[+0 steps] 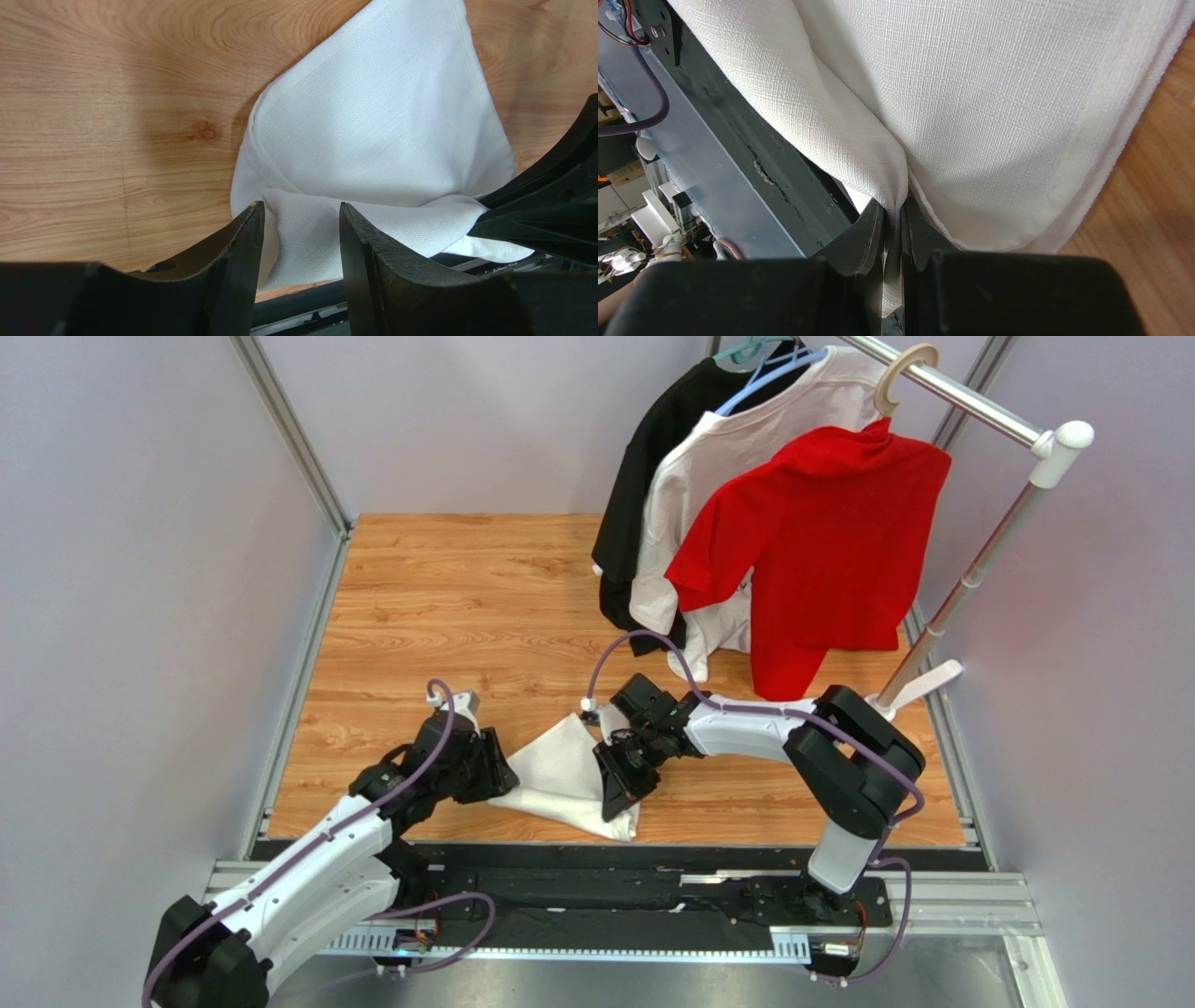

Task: Fold the napkin, place the utensils inside, and roll it up
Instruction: Roll the napkin with the utensil

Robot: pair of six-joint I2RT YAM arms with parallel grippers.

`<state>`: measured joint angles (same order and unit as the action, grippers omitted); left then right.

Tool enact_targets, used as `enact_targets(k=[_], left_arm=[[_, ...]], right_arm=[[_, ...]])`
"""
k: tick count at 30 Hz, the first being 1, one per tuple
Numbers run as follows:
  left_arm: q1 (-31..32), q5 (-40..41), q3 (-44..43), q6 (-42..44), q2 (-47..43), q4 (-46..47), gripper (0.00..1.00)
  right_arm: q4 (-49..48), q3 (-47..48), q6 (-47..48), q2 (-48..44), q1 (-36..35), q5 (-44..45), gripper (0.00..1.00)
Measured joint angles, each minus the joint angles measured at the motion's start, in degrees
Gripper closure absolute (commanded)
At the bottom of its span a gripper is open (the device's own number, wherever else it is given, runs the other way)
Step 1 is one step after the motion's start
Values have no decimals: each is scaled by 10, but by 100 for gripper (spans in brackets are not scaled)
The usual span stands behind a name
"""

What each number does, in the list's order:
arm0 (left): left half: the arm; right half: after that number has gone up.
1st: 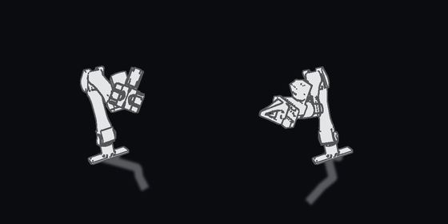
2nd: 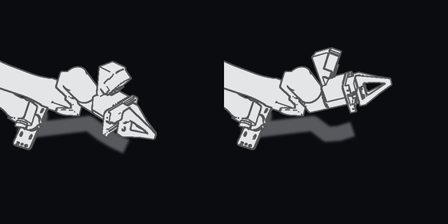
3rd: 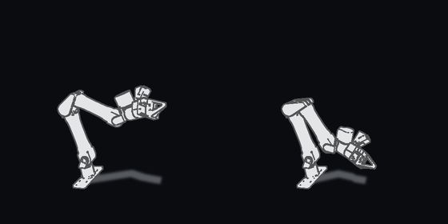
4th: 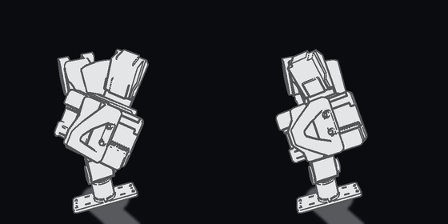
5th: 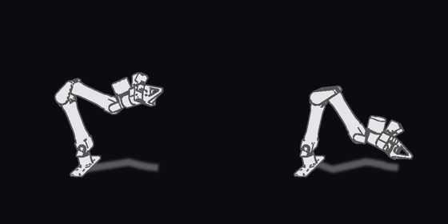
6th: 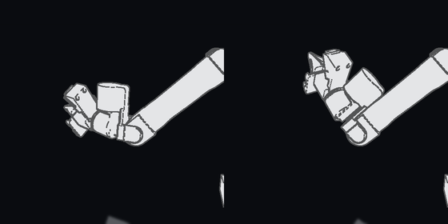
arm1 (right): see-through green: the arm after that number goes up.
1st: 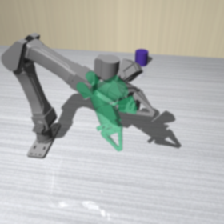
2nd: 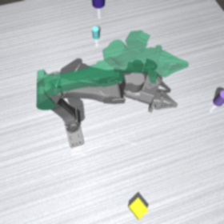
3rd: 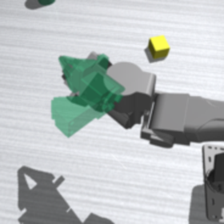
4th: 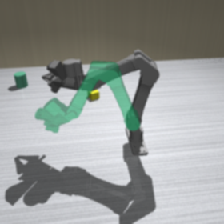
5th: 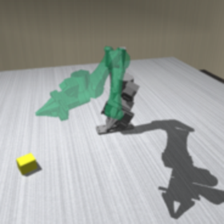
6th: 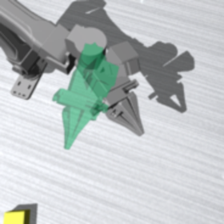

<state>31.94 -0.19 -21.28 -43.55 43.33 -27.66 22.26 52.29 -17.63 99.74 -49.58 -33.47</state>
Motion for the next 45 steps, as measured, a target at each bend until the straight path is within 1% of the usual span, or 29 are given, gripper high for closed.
enact_targets(k=[4, 12, 15, 17, 19, 21, 22, 24, 25, 28, 31, 32, 34, 35, 37, 38, 40, 45], left_arm=[[0, 0, 6, -8, -23, 4, 45], [0, -9, 15, -14, -74, 2, 46], [0, -9, 18, -14, -92, 1, 48], [0, -10, 22, -14, -102, 1, 53], [0, -10, 25, -14, -106, 0, 61], [0, -9, 28, -16, -100, 2, 71], [0, -8, 30, -17, -94, 2, 81], [0, -7, 32, -19, -73, 3, 90], [0, -6, 32, -20, -60, 5, 99], [0, 0, 29, -26, -19, 11, 100], [1, 11, 1, -27, 35, 3, 100], [2, 14, -10, -26, 51, 0, 100], [2, 18, -25, -26, 78, -1, 100], [2, 20, -30, -25, 89, 0, 100], [2, 22, -35, -23, 106, 0, 100], [2, 23, -37, -22, 112, -1, 100], [2, 23, -42, -21, 123, -1, 100], [2, 27, -46, -15, 129, 0, 100]], right_arm=[[4, 3, 0, 8, 7, -12, 100], [12, 12, 0, 25, 17, -33, 100], [17, 17, 0, 31, 19, -38, 100], [19, 18, 0, 34, 20, -41, 100], [21, 20, 0, 35, 21, -42, 100], [23, 22, 0, 37, 21, -42, 100], [24, 22, 0, 37, 21, -42, 100], [26, 24, 0, 38, 21, -43, 100], [28, 25, 0, 39, 21, -44, 100], [28, 26, 0, 39, 21, -45, 98], [33, 29, 0, 39, 21, -45, 88], [33, 29, -1, 39, 21, -45, 76], [35, 29, -2, 39, 21, -42, 65], [36, 29, -1, 39, 21, -33, 51], [41, 29, -4, 35, 21, -30, 43], [45, 31, -3, 28, 21, -29, 38], [62, 34, 2, 10, 17, -8, 36], [136, 47, 19, -33, 21, 85, 34]])
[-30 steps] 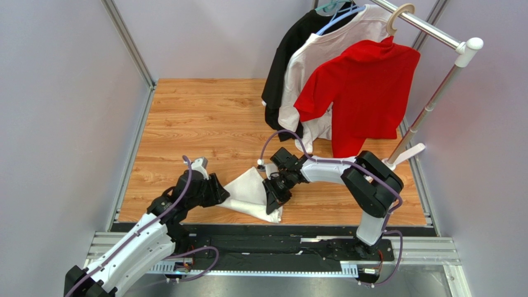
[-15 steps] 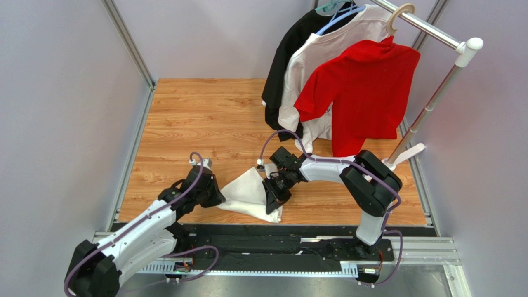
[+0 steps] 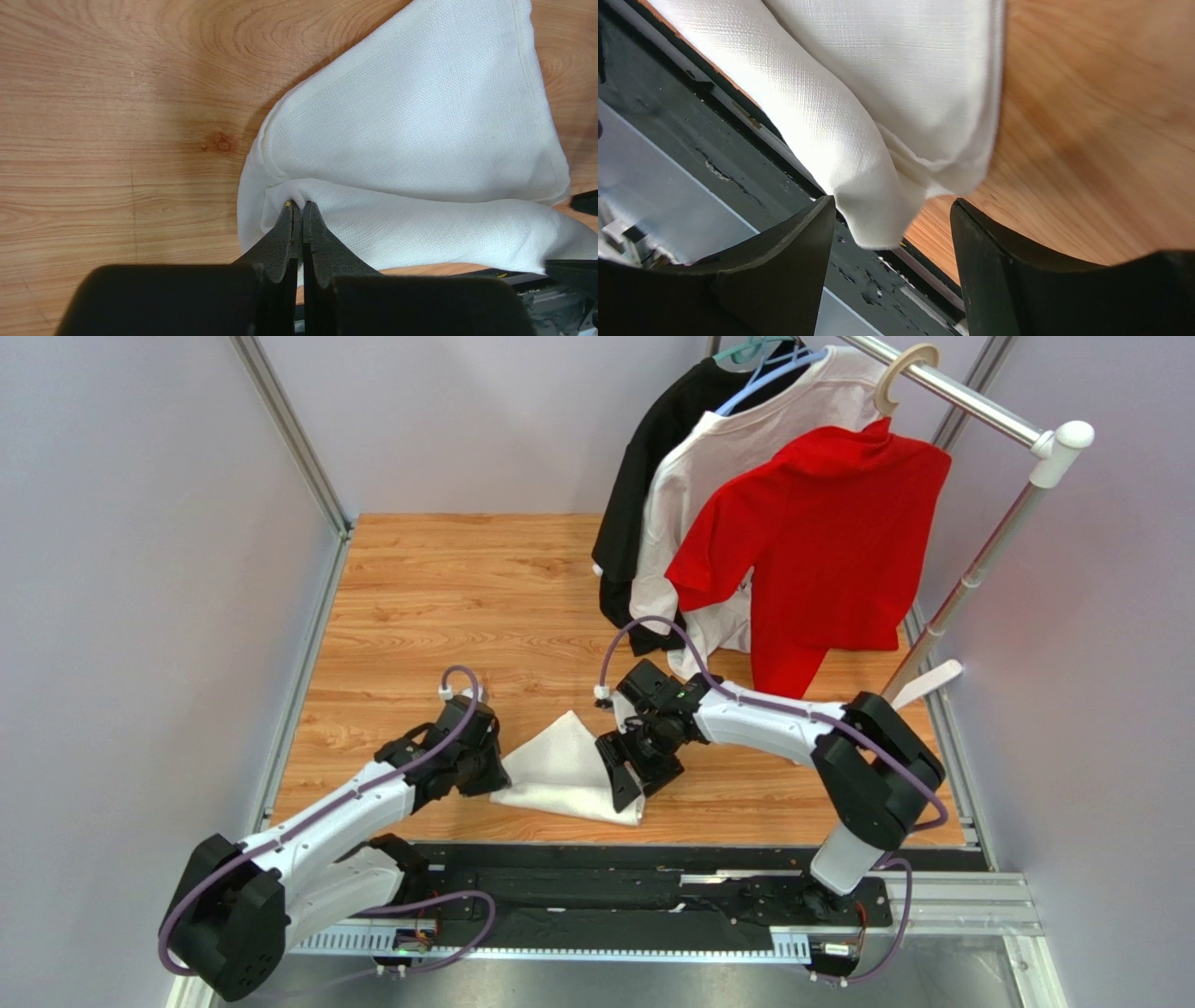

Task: Fold the napkin, place the utensils inside, and roll it up
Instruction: Roll the napkin with the utensil

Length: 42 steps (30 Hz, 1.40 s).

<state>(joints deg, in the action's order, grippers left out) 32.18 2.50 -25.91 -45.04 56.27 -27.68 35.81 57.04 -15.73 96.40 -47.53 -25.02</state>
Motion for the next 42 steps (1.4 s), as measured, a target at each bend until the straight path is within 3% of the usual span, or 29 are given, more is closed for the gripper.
enact_targets(k=[7, 12, 16, 25, 42], left_arm=[[0, 1, -11, 14, 20, 1, 100], [0, 1, -20, 22, 37, 2, 100], [0, 0, -23, 28, 40, 2, 100], [0, -1, -30, 32, 53, 1, 100], [0, -5, -40, 42, 70, 2, 100]], right_arm=[[22, 19, 22, -127, -21, 146, 34], [-93, -5, 82, -190, -154, 250, 35], [-196, -54, 141, -175, -238, 303, 35], [-313, -73, 231, -63, -300, 369, 39], [-384, -79, 267, 16, -300, 402, 39]])
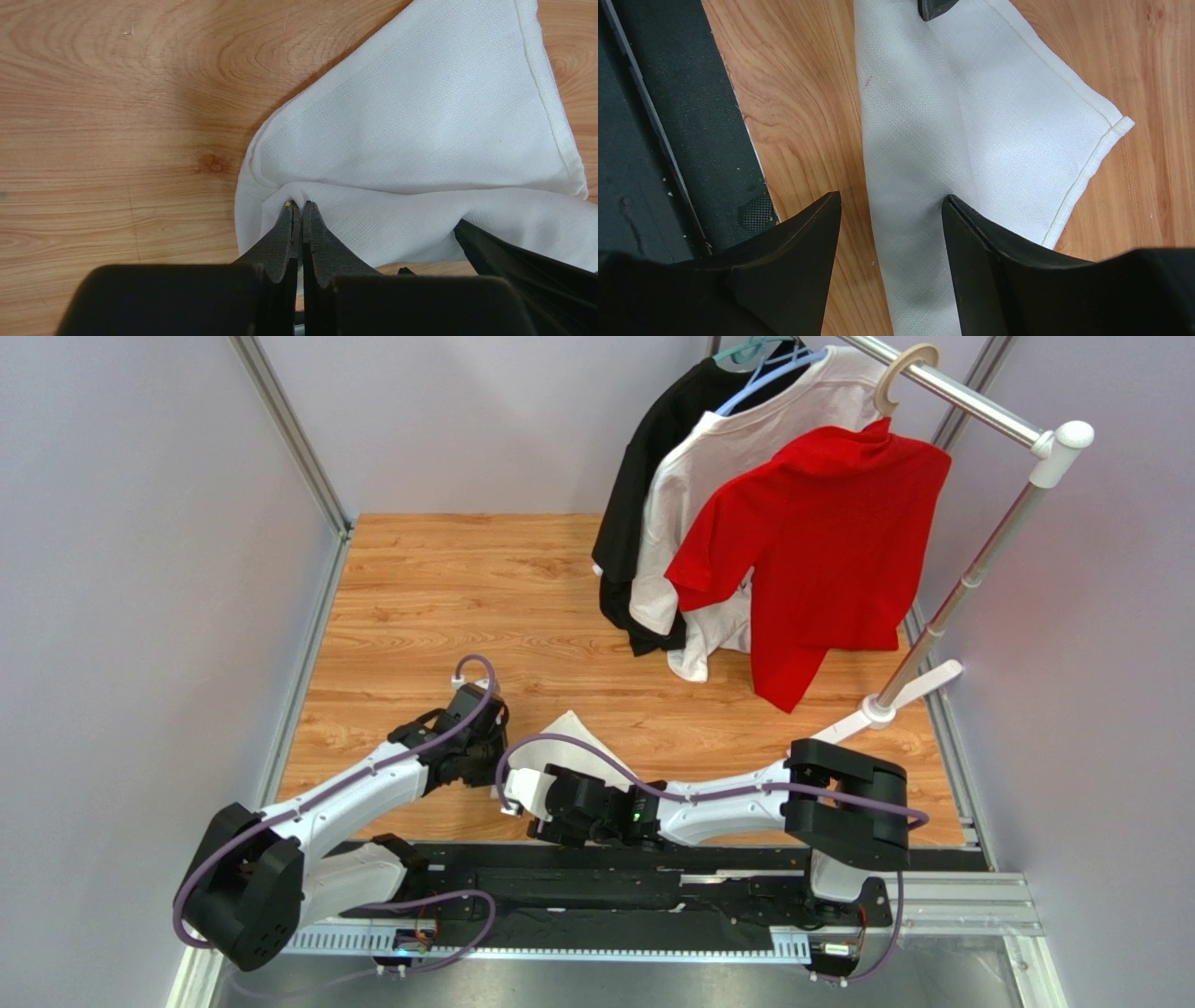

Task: Fold the napkin, place the utensils inside, and roll it up
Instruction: Roll the napkin with the utensil

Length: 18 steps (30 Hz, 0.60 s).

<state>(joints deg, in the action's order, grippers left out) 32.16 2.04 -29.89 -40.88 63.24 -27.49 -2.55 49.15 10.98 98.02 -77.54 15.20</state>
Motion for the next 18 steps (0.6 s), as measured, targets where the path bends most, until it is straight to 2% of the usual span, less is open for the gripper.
enact_targets(k=[6, 9, 16, 18], left_arm=[[0, -1, -7, 8, 10, 0, 100], [0, -2, -9, 12, 13, 1, 100], [0, -7, -15, 25, 23, 5, 100], [-1, -9, -18, 29, 29, 5, 100]], right_arm=[[-17, -7, 5, 7, 12, 3, 40], [-23, -3, 4, 14, 25, 0, 44], [-12, 16, -1, 25, 63, -37, 69], [-2, 22, -3, 26, 71, -48, 73]])
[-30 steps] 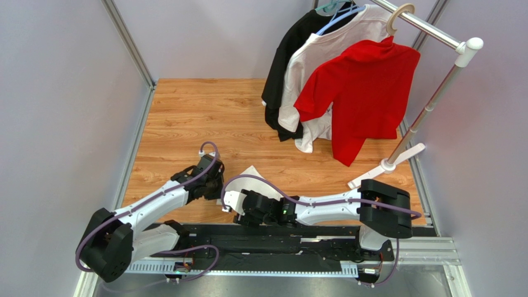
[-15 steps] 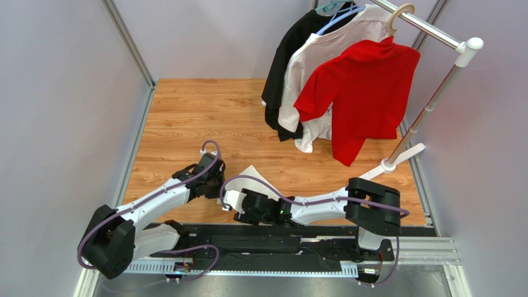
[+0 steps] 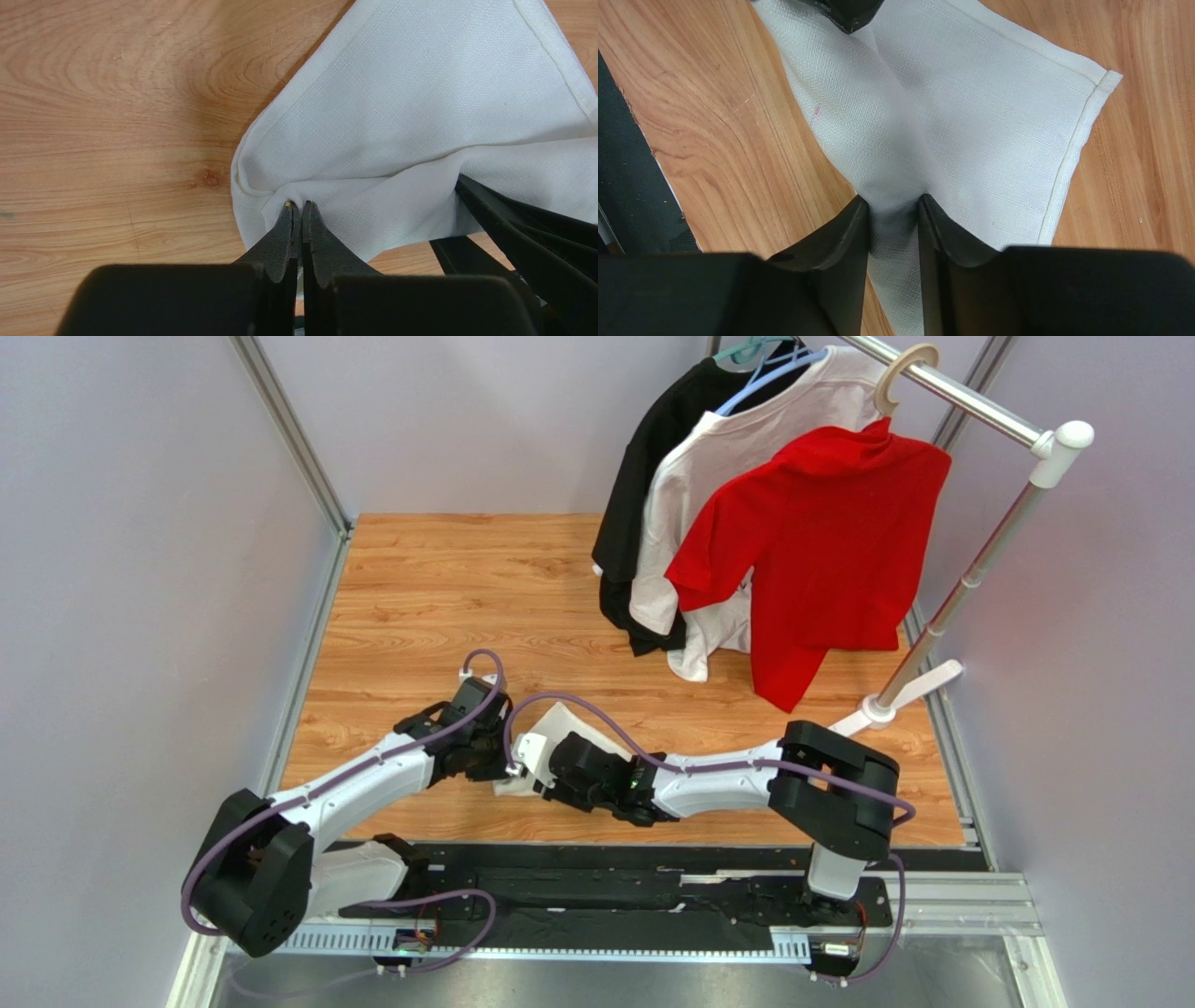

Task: Fold the napkin, place the utensils inside, and roll it up
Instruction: Roll the napkin with the utensil

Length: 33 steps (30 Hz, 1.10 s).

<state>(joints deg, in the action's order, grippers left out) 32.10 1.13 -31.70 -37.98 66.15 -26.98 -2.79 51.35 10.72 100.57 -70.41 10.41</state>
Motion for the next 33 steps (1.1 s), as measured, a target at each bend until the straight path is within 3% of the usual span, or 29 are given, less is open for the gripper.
enact_targets(k=[4, 7, 8, 11, 16, 17, 23, 33], left_arm=[[0, -1, -9, 7, 13, 0, 93], [-2, 2, -18, 13, 23, -2, 69], [-2, 4, -22, 14, 26, -3, 57], [-6, 13, -37, 21, 32, -10, 45], [-35, 19, -70, 28, 34, -19, 37], [-41, 20, -72, 29, 34, -19, 31], [-76, 20, -61, 34, 21, -30, 30], [-95, 19, -15, 25, -84, -36, 30]], right_arm=[[25, 20, -2, 6, 11, -19, 92], [51, 36, -5, 7, 17, -34, 99], [59, 40, -9, 8, 20, -40, 100], [72, 48, -24, 10, 27, -53, 100], [91, 57, -62, 10, 40, -80, 100], [93, 57, -71, 10, 42, -83, 100], [111, 60, -114, 5, 50, -108, 100], [183, 85, -148, 4, 89, -193, 100]])
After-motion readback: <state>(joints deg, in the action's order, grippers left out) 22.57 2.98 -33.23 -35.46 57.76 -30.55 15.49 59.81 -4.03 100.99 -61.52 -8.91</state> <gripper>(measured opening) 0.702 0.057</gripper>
